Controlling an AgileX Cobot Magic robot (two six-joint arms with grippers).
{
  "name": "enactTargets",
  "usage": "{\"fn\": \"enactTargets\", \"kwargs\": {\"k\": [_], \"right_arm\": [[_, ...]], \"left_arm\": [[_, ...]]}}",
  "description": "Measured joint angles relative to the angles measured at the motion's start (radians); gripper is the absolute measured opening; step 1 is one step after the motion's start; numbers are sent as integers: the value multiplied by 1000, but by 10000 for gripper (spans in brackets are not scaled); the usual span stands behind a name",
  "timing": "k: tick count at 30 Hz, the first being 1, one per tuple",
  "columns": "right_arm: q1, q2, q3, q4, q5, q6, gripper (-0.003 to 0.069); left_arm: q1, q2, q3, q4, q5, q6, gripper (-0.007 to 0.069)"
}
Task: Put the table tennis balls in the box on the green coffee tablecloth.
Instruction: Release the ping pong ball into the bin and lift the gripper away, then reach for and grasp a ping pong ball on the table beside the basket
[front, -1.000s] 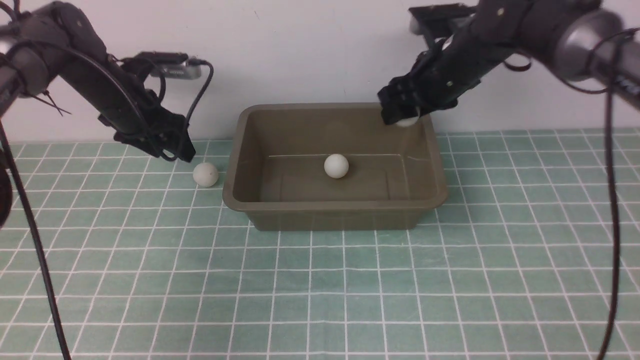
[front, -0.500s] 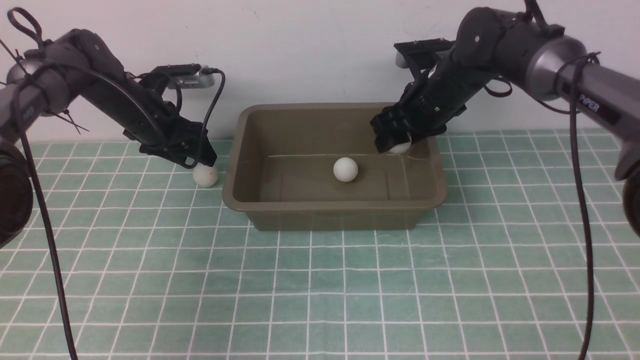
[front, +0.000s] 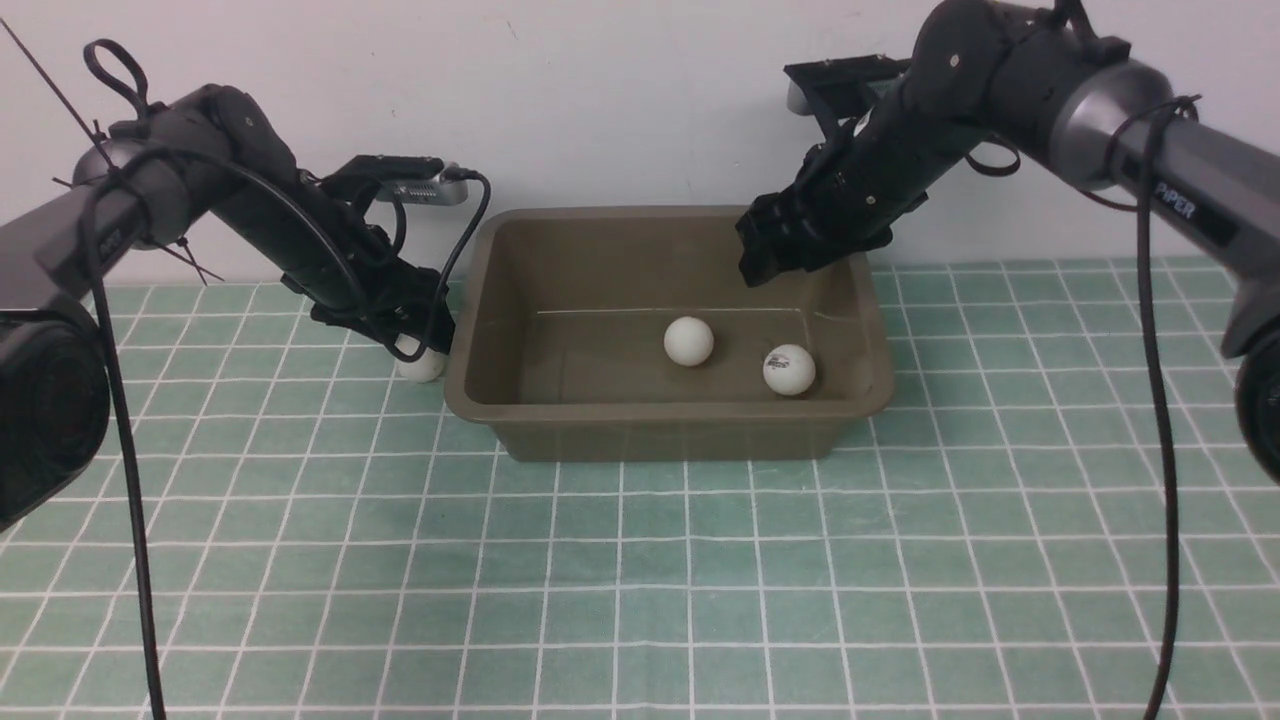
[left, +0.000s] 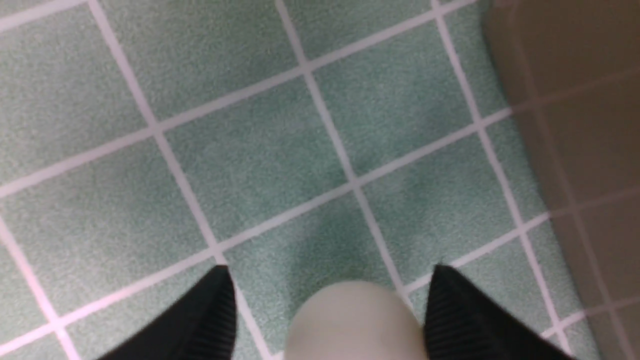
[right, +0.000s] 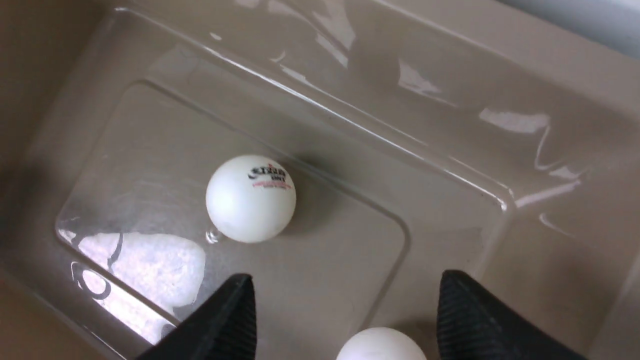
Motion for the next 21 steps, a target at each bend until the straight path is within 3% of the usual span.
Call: {"fn": "enactTargets", "kwargs": {"k": [6, 15, 21], "right_arm": [[0, -43, -60, -10, 37, 0, 441], [0, -166, -158, -33, 88, 0, 441], [0, -217, -159, -111, 141, 22, 441]], "left_arm": [[0, 0, 0, 14, 25, -4, 341], [0, 0, 0, 40, 56, -8, 331], [0, 0, 0, 43, 56, -15, 310]]}}
